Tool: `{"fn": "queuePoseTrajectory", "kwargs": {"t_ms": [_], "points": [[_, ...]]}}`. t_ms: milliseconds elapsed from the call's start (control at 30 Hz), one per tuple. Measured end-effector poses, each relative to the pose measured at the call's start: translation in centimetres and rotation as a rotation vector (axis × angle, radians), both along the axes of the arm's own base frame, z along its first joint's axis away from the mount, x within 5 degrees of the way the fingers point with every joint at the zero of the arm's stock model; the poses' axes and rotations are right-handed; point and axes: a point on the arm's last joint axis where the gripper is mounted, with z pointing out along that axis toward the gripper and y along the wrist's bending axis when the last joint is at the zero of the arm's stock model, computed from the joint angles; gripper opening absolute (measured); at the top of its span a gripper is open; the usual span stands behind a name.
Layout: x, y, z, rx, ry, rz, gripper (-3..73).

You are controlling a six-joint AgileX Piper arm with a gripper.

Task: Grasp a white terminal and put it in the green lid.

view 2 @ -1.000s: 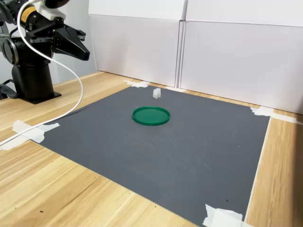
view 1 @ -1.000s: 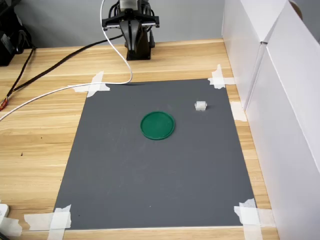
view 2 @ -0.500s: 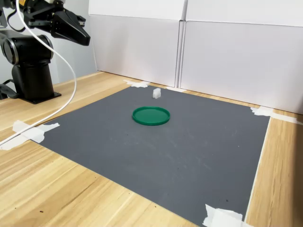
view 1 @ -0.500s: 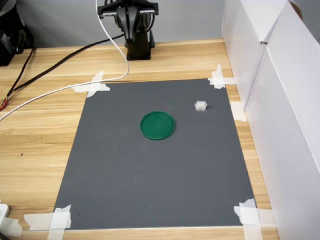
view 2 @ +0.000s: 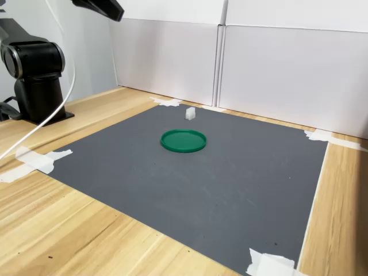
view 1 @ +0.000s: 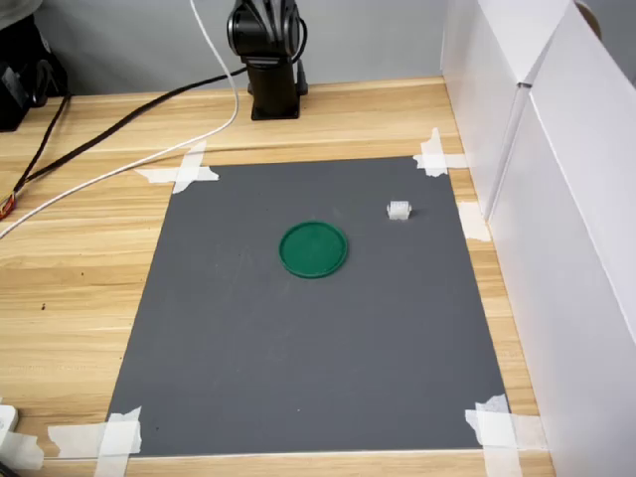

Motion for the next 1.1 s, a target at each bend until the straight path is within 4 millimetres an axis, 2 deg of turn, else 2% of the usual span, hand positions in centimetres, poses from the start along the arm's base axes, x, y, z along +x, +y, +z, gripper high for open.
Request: {"fn": "queuePoseTrajectory", "kwargs": {"t_ms": [400, 700, 967, 1100], "points": [[1.5, 0.5, 2.4, -0.089, -0.008, 0.137, -1.5], [3.0, 2.3, 1.1, -0.209, 0.068, 0.383, -1.5], [4.9, 3.9, 0.0, -0.303, 0.119, 0.481, -1.5], [6.3, 4.9, 0.4, -0.321, 0.165, 0.482, -1.5]]}}
